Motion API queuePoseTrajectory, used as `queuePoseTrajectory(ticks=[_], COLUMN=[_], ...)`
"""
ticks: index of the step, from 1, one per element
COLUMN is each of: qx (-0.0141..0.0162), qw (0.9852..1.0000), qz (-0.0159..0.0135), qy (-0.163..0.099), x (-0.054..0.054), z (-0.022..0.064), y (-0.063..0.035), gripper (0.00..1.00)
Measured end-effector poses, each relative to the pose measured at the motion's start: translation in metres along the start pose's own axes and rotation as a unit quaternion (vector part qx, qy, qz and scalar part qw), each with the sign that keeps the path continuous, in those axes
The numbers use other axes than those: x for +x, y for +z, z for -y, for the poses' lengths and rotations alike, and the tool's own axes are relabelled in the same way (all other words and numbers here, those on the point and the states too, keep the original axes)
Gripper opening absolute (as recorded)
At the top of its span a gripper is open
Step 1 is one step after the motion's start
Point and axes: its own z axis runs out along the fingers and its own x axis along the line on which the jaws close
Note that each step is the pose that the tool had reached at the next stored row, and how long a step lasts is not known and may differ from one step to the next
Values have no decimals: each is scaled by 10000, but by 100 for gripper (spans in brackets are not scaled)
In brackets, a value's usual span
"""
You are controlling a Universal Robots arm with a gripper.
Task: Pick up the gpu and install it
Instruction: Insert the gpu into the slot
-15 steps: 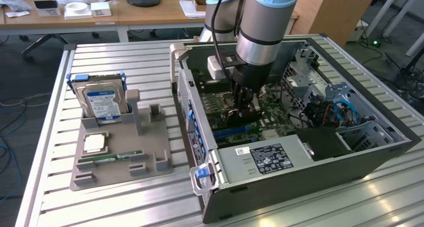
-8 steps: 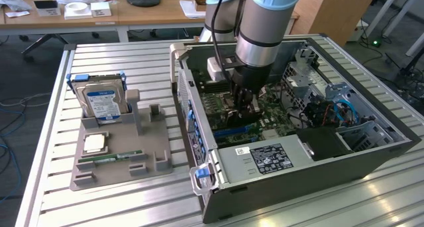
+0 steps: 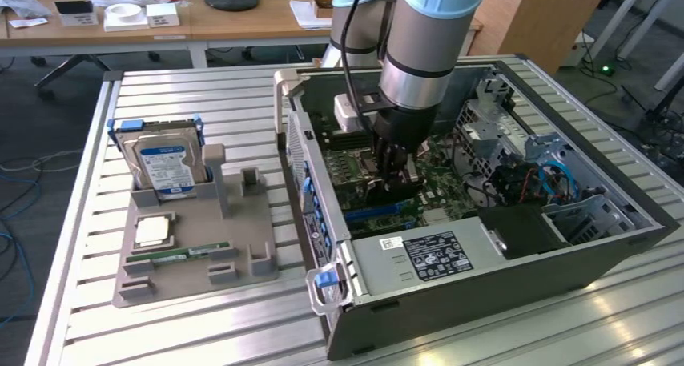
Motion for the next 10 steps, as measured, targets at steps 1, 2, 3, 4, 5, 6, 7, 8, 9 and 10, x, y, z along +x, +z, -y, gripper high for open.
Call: queuePoseTrajectory(ticks=[1, 2, 3, 4, 5, 6, 7, 8, 9, 10], qx=[0, 0, 0, 1, 1, 0, 0, 0, 0, 0], qw=[10000, 10000, 10000, 10000, 10000, 10000, 10000, 10000, 10000, 10000], qz=[0, 0, 2, 3, 2, 0, 0, 0, 0, 1], qy=[0, 0, 0, 0, 0, 0, 0, 0, 0, 0], x=[0, 0, 0, -1, 0, 0, 1, 1, 0, 0], z=[0, 0, 0, 0, 0, 0, 0, 0, 0, 0], y=[0, 0, 4, 13, 20, 24, 24, 25, 25, 25], gripper=[27, 27, 27, 27, 27, 27, 27, 27, 27, 27])
